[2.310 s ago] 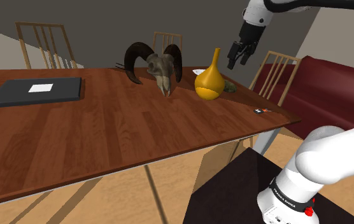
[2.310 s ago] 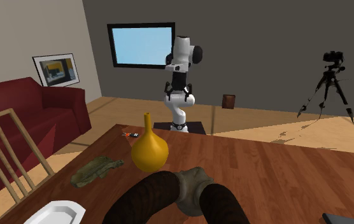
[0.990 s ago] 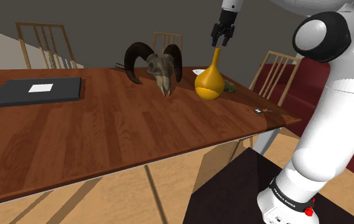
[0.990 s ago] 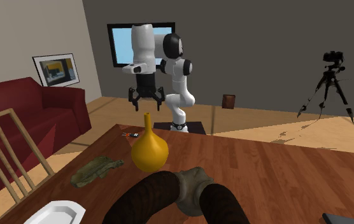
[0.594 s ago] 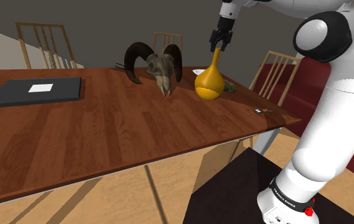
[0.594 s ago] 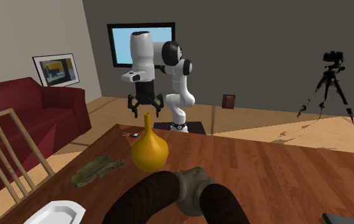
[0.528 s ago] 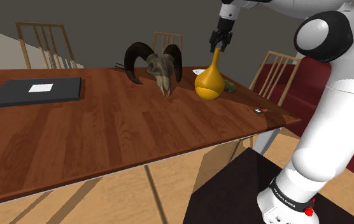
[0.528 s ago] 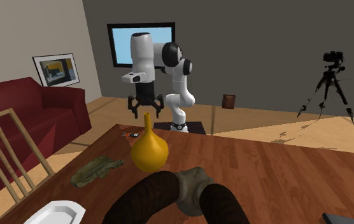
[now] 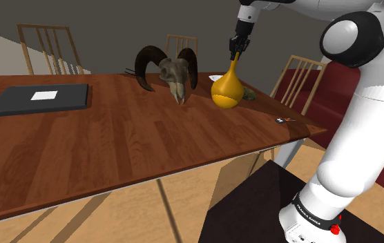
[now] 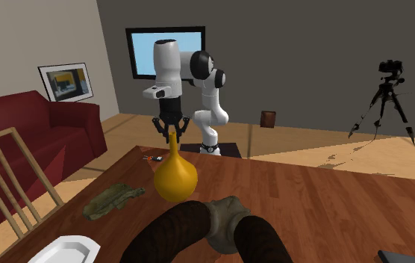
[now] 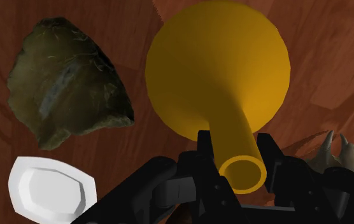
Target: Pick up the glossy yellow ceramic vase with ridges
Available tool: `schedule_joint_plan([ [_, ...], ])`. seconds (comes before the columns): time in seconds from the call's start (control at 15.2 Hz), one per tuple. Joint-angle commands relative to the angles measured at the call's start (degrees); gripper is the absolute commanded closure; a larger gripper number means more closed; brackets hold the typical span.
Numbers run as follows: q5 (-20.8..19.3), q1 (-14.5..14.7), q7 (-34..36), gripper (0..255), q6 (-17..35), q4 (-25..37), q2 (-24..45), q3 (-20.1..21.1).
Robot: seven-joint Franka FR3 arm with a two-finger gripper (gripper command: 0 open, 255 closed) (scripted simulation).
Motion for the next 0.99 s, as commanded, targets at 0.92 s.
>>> schedule_joint_plan([
  [0.92, 1.7, -1.6, -0.3, 255, -12.3, 18.1, 6.0, -0.3],
])
